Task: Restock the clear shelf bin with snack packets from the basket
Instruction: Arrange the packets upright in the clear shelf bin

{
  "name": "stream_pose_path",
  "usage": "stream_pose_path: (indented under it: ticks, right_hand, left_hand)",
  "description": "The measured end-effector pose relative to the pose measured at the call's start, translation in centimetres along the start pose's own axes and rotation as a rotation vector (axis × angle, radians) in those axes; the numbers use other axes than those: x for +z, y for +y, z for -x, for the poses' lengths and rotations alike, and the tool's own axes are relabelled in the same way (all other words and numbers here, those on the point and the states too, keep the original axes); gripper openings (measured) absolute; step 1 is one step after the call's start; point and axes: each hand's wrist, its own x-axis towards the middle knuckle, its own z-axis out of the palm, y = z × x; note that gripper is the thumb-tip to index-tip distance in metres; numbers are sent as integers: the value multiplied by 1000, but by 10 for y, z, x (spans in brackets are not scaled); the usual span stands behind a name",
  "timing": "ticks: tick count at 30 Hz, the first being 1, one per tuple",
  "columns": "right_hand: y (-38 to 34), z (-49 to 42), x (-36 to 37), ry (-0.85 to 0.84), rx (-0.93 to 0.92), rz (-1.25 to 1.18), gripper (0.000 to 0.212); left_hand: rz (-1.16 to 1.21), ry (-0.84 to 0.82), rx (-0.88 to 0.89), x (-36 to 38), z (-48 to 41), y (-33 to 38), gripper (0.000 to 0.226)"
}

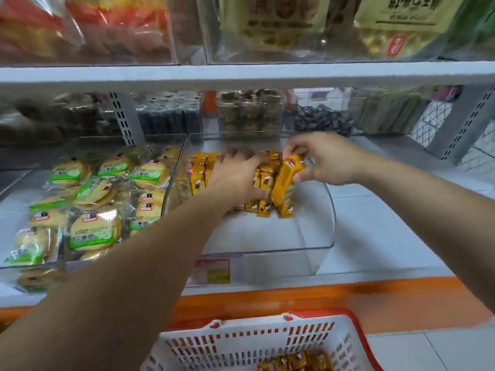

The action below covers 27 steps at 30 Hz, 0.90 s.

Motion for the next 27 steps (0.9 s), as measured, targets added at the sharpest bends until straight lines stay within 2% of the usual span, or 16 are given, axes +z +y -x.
stream_pose_path:
  ticks: [2, 5, 8, 13, 21, 23, 27]
  right_hand:
    - [4, -19, 4, -78, -4, 51, 46]
    - [8, -38, 10, -154, 0, 59, 44]
    - [9, -46, 10, -133, 17, 136, 44]
    - [7, -45, 6, -124, 21, 6, 43]
    - [3, -55, 17, -177, 59, 448, 42]
    - [4, -57, 19, -162, 73, 485, 44]
    - [2, -66, 28, -157, 93, 540, 50]
  left_hand:
    - [50, 1, -11, 9, -6, -8, 63]
    - [133, 87, -52, 18, -10, -12, 41]
    - [202, 152, -88, 26, -10, -10, 29]
    - [282, 217, -112, 30, -9, -10, 18]
    - [259, 183, -100, 29, -6, -8, 32]
    - [245, 153, -83, 30, -6, -7, 50]
    - [90, 54, -31, 34, -7, -7, 101]
